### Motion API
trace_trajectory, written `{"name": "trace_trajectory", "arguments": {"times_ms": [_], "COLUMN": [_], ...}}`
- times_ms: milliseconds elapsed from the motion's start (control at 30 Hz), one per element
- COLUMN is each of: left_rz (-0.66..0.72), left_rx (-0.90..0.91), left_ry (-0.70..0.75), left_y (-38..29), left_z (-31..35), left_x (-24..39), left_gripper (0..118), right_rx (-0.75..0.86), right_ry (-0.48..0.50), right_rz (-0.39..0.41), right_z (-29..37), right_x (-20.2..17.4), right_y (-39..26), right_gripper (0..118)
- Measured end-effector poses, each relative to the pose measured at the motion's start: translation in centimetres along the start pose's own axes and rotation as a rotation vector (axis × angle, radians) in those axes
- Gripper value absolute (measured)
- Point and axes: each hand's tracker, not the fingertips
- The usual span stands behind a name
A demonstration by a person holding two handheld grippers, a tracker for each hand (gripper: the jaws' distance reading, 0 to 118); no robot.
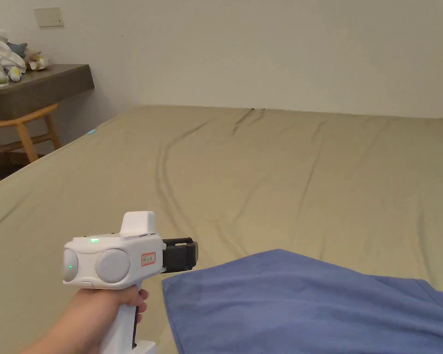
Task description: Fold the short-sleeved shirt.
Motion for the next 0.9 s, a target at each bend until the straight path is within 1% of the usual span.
{"name": "trace_trajectory", "arguments": {"times_ms": [33, 67, 133, 200, 233, 267, 300, 333, 367, 400, 433, 467, 500, 567, 633, 733, 767, 800, 833, 867, 900], "left_rz": [-0.010, 0.000, 0.023, 0.015, -0.050, -0.119, -0.140, -0.119, -0.099, -0.115, -0.179, -0.251, -0.286, -0.255, -0.214, -0.148, -0.115, -0.081, -0.055, -0.049, -0.047], "left_rx": [-0.077, -0.127, -0.186, -0.235, -0.163, -0.094, -0.128, -0.133, -0.135, -0.150, -0.162, -0.162, -0.159, -0.124, -0.028, 0.086, 0.107, 0.114, 0.134, 0.140, 0.141], "left_ry": [0.055, 0.073, 0.069, 0.057, 0.099, 0.119, 0.094, 0.042, 0.017, 0.006, -0.003, -0.001, -0.013, -0.047, -0.045, -0.076, -0.090, -0.117, -0.120, -0.121, -0.125], "left_y": [-0.4, -0.8, -2.0, -3.4, -4.1, -4.3, -4.7, -4.7, -4.7, -5.1, -5.5, -5.9, -6.1, -6.1, -5.3, -3.3, -2.6, -1.8, -1.1, -0.5, 0.0], "left_z": [-2.2, -3.8, -5.9, -7.1, -6.6, -5.8, -5.3, -4.7, -4.1, -3.7, -3.4, -2.9, -2.4, -1.0, 1.1, 4.7, 5.7, 6.6, 7.9, 8.5, 9.1], "left_x": [-0.3, -0.6, -0.9, -0.4, 0.5, 1.6, 1.8, 2.1, 2.5, 3.0, 3.7, 4.3, 4.7, 4.8, 4.6, 3.5, 3.0, 2.5, 2.3, 2.0, 1.5], "left_gripper": [104, 101, 84, 85, 78, 62, 56, 56, 38, 15, 4, 4, 3, 3, 2, 2, 2, 2, 2, 2, 2], "right_rx": [-0.002, -0.005, -0.016, -0.034, -0.045, -0.054, -0.062, -0.071, -0.077, -0.085, -0.093, -0.093, -0.091, -0.083, -0.062, -0.063, -0.084, -0.136, -0.184, -0.212, -0.243], "right_ry": [-0.004, -0.011, -0.023, -0.024, -0.025, -0.029, -0.033, -0.034, -0.034, -0.032, -0.026, -0.023, -0.021, -0.020, -0.036, -0.053, -0.048, -0.018, -0.002, -0.002, 0.003], "right_rz": [0.007, 0.012, 0.014, 0.006, 0.005, 0.005, 0.006, 0.008, 0.009, 0.005, -0.003, -0.010, -0.014, -0.012, -0.012, -0.066, -0.079, -0.112, -0.169, -0.193, -0.175], "right_z": [0.0, 0.0, -0.2, -0.4, -0.6, -0.7, -0.8, -0.9, -0.9, -0.9, -0.9, -0.8, -0.6, -0.2, 0.6, 1.3, 1.0, 0.4, -0.3, -1.0, -2.2], "right_x": [0.2, 0.2, 0.5, 0.7, 0.8, 0.8, 0.8, 0.8, 0.8, 0.8, 0.7, 0.7, 0.7, 0.6, 1.1, 3.4, 4.3, 5.7, 7.3, 8.8, 10.6], "right_y": [0.0, 0.0, 0.0, -0.1, -0.3, -0.4, -0.5, -0.6, -0.6, -0.6, -0.6, -0.5, -0.4, 0.1, 0.9, 2.4, 2.6, 2.5, 2.2, 1.9, 1.1], "right_gripper": [2, 2, 2, 2, 2, 2, 2, 2, 2, 2, 2, 2, 2, 2, 2, 2, 5, 14, 23, 40, 73]}}
